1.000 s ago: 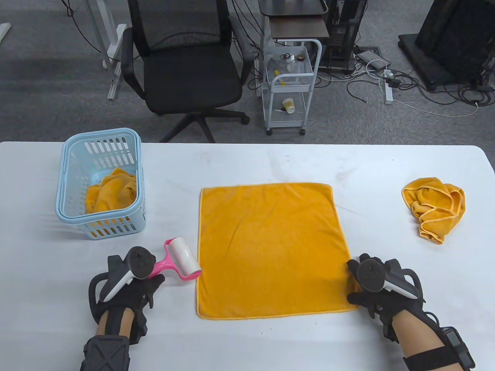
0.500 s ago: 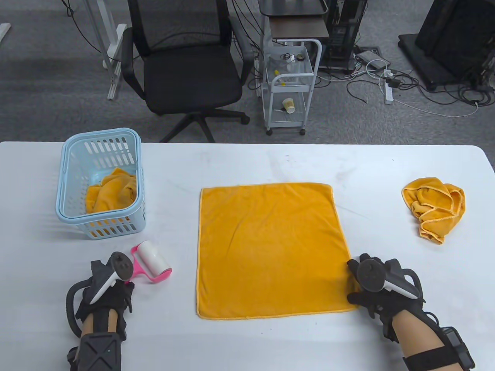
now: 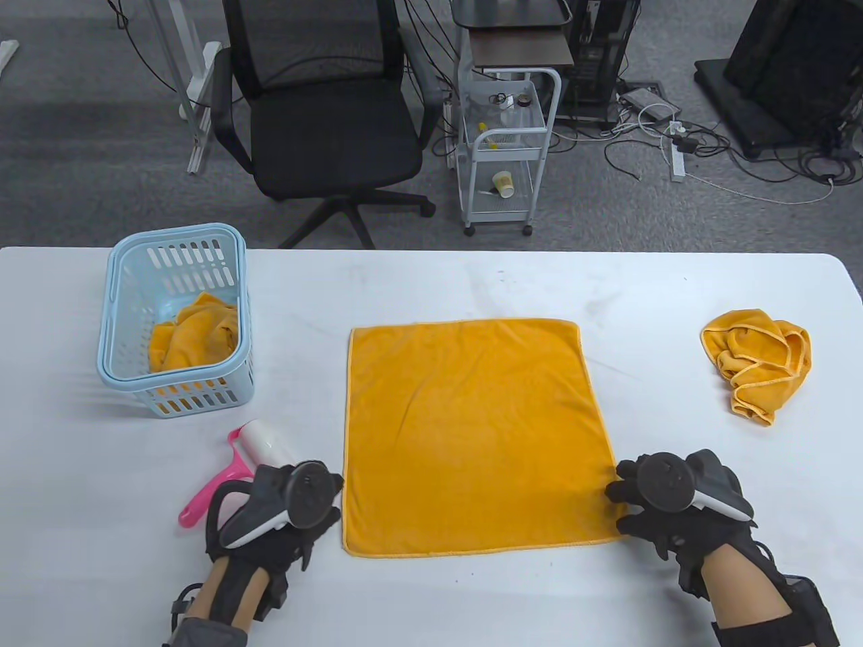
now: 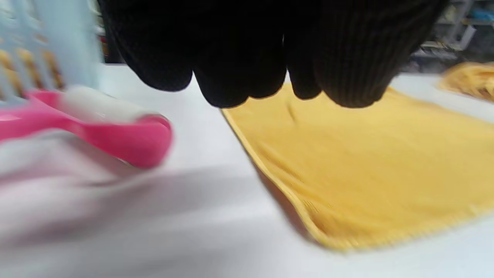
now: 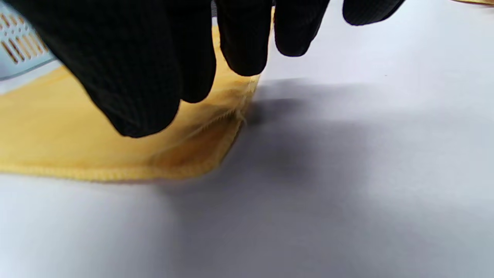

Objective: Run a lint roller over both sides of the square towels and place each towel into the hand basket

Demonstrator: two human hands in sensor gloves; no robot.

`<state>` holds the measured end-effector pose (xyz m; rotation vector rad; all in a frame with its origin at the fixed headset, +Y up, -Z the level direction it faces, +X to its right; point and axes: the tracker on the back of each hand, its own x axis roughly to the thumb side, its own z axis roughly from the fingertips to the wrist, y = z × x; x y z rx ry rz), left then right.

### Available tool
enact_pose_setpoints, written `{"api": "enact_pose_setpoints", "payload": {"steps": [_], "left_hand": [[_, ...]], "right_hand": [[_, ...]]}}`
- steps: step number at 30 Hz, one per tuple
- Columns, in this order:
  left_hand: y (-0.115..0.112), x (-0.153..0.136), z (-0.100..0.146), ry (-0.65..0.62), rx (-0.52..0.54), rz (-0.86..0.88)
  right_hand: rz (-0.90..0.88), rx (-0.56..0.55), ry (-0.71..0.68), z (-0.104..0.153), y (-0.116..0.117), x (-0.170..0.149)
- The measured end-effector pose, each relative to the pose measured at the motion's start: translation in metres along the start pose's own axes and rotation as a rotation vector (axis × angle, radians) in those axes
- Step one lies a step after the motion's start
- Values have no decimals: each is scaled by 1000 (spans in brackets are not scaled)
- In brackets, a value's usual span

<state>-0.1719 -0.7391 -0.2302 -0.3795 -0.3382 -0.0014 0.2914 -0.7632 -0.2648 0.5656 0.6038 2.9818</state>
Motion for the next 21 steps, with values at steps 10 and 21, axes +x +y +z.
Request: {"api": "enact_pose_setpoints", "payload": {"steps": [10, 21], "left_hand": [[-41, 20, -23, -18, -124, -192], [-42, 28, -23, -52, -74, -270]], "right_hand": [[256, 12, 41, -10, 12, 21], [140, 14, -7, -9, 11, 16]]}}
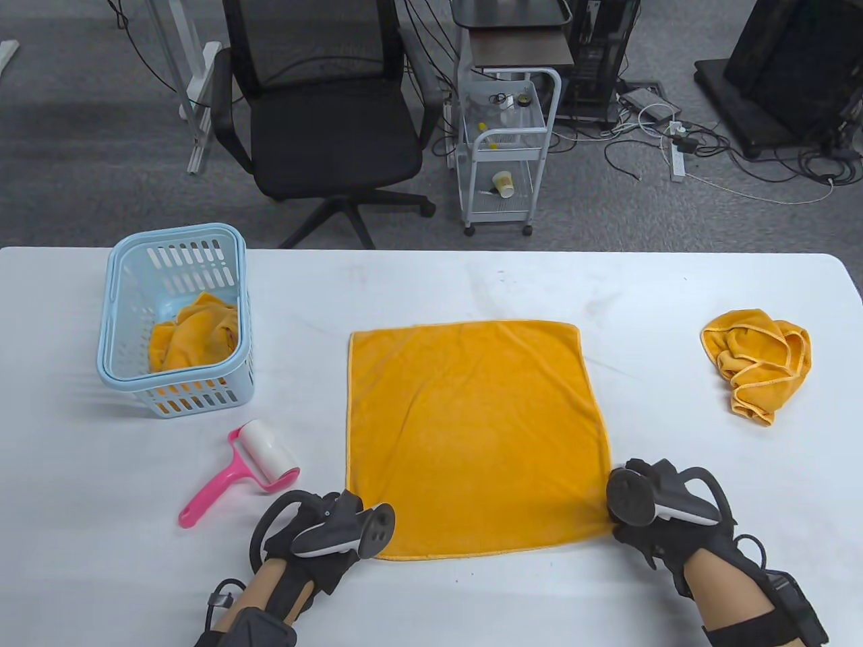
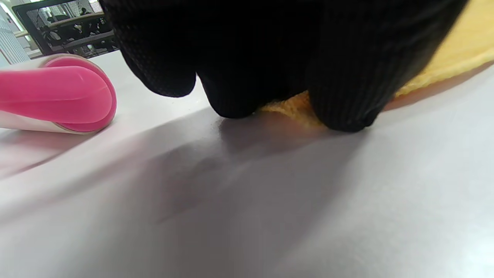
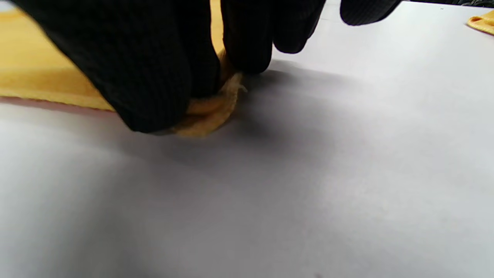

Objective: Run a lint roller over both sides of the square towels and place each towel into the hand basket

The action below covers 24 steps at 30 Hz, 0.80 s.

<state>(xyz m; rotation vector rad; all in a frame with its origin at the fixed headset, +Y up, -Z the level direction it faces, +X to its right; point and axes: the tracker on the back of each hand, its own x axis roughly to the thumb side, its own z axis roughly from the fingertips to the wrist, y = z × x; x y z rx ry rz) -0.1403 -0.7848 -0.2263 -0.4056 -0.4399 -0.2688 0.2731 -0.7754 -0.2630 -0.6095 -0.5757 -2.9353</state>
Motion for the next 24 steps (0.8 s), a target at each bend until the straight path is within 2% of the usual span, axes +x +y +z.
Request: {"api": "enact_pose_setpoints", "payload": {"steps": [2, 4, 5, 8, 9, 11, 12, 13, 18, 21, 24], "left_hand": [[7, -6, 6, 3, 16, 59], [21, -14, 17, 7, 84, 108], [35, -20, 28, 10, 136, 149], [80, -37, 69, 18, 287, 191], [87, -39, 76, 22, 311, 189], [128, -51, 115, 51, 456, 181], [135, -53, 122, 54, 482, 181], [156, -58, 142, 60, 550, 183], [219, -72, 206, 97, 773, 182], [249, -83, 223, 124, 846, 214], [262, -92, 214, 151, 824, 241]], "right_hand": [[-107, -25, -8, 5, -7, -10], [-201, -77, -10, 15, -19, -21], [-278, -130, -27, 24, -31, -28], [-403, -260, -67, 57, -76, -42], [-413, -284, -76, 64, -85, -43], [-419, -368, -104, 93, -123, -45], [-414, -399, -113, 103, -136, -45], [-412, -446, -124, 118, -154, -44], [-444, -611, -207, 177, -227, -37], [-463, -656, -233, 193, -259, -36], [-498, -642, -206, 182, -271, -42]]}}
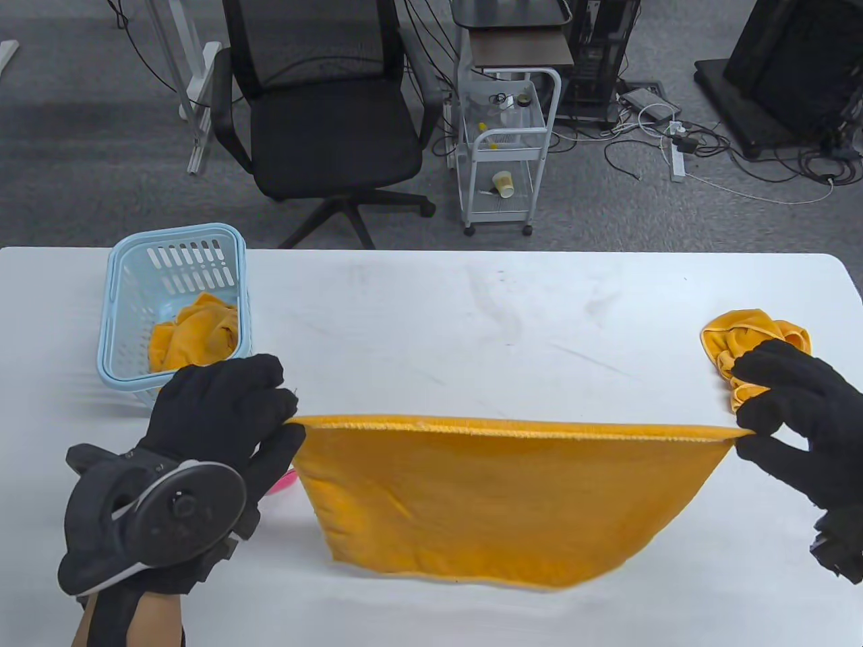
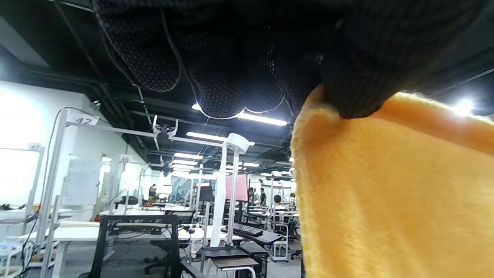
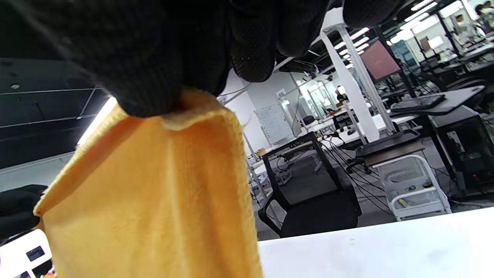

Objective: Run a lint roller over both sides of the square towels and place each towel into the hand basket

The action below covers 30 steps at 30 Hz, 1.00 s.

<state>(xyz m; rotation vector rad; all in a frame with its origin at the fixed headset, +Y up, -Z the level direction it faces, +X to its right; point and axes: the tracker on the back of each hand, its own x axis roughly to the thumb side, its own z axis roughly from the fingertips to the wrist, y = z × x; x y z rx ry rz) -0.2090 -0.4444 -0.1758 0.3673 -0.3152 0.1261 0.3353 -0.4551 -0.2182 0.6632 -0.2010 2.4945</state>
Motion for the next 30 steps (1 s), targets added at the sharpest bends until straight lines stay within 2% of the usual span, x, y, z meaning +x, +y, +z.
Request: {"api": "enact_pose_setpoints", "payload": {"steps": [4, 6, 9, 13, 14, 16, 18, 21, 23, 25, 28, 30], "left_hand": [[-39, -11, -35, 57, -108, 22], [-74, -17, -50, 87, -196, 3], [-151, -24, -71, 143, -352, -28], [-237, -24, -83, 185, -509, -108], [-264, -24, -85, 202, -557, -142], [-293, -24, -88, 223, -584, -192], [-320, -26, -91, 259, -608, -220], [-341, -33, -94, 332, -576, -210], [-354, -38, -97, 392, -556, -219], [-359, -41, -98, 442, -516, -251], [-361, -41, -95, 440, -532, -249], [-358, -36, -92, 409, -547, -248]], "right_hand": [[-72, 66, 120, -34, 27, -40], [-100, 111, 188, -49, 52, -67], [-139, 201, 328, -69, 107, -117], [-104, 269, 480, -81, 170, -164], [-87, 291, 539, -84, 194, -180], [-75, 317, 601, -87, 217, -195], [-51, 298, 669, -90, 242, -210], [-25, 218, 711, -95, 257, -216], [24, 109, 749, -100, 265, -217], [50, 48, 768, -101, 270, -215], [76, 24, 738, -100, 272, -208], [109, 74, 679, -98, 270, -202]]}}
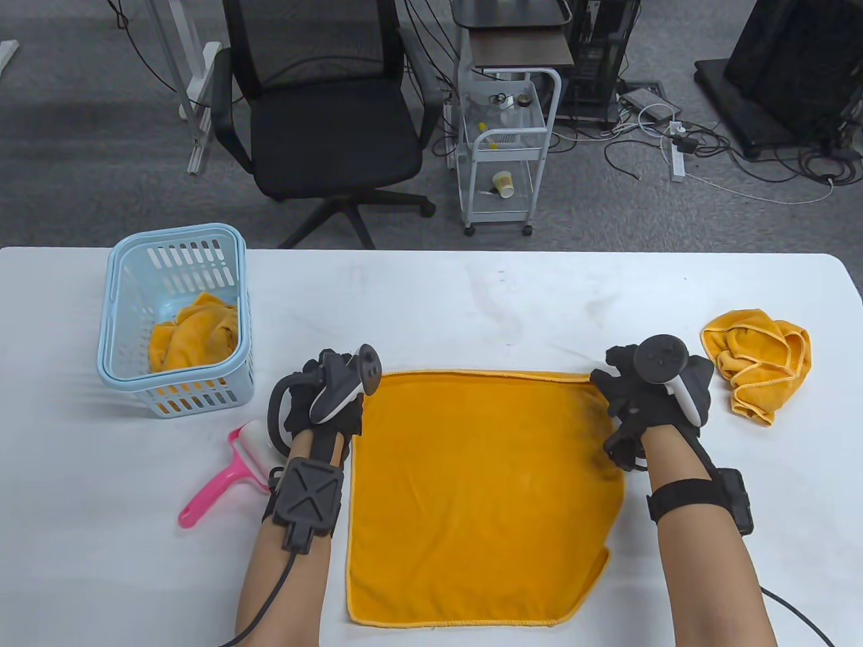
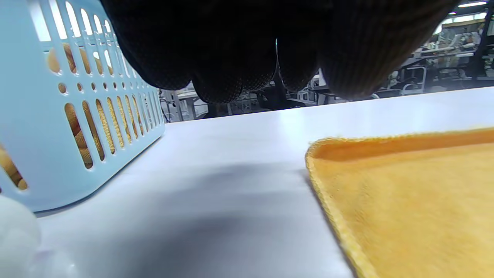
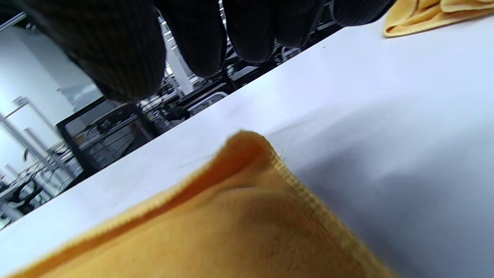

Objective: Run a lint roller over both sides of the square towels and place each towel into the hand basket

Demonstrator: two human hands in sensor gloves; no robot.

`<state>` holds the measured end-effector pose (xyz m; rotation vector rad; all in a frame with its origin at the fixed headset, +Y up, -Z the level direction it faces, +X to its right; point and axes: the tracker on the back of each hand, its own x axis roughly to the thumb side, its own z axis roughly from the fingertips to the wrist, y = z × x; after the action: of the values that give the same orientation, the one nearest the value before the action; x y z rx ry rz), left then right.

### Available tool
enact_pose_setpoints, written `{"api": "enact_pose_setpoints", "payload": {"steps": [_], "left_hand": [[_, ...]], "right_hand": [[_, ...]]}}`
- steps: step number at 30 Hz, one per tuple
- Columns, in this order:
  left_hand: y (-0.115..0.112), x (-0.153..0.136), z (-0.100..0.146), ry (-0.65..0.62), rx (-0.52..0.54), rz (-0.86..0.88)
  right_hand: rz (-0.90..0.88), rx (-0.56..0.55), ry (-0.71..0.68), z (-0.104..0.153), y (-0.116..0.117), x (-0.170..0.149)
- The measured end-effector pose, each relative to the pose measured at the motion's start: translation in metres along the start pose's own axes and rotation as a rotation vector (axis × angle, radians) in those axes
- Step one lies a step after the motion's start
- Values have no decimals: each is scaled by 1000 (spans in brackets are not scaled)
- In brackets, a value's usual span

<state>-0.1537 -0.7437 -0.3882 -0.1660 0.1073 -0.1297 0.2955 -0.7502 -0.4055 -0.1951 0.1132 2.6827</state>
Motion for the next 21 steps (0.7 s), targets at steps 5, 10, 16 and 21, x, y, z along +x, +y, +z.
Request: {"api": "enact_pose_setpoints", "payload": {"steps": [5, 10, 16, 21], "left_hand": [[3, 6, 29, -128, -82, 58], [-7, 20, 73, -261, -126, -15], [-14, 22, 114, -320, -82, -99], [-14, 4, 116, -274, -52, -16]], "right_hand": [[214, 253, -183, 31, -6, 8], [458, 524, -398, 94, 15, 7], [610, 590, -481, 138, 50, -1], [654, 528, -510, 143, 57, -1]]}}
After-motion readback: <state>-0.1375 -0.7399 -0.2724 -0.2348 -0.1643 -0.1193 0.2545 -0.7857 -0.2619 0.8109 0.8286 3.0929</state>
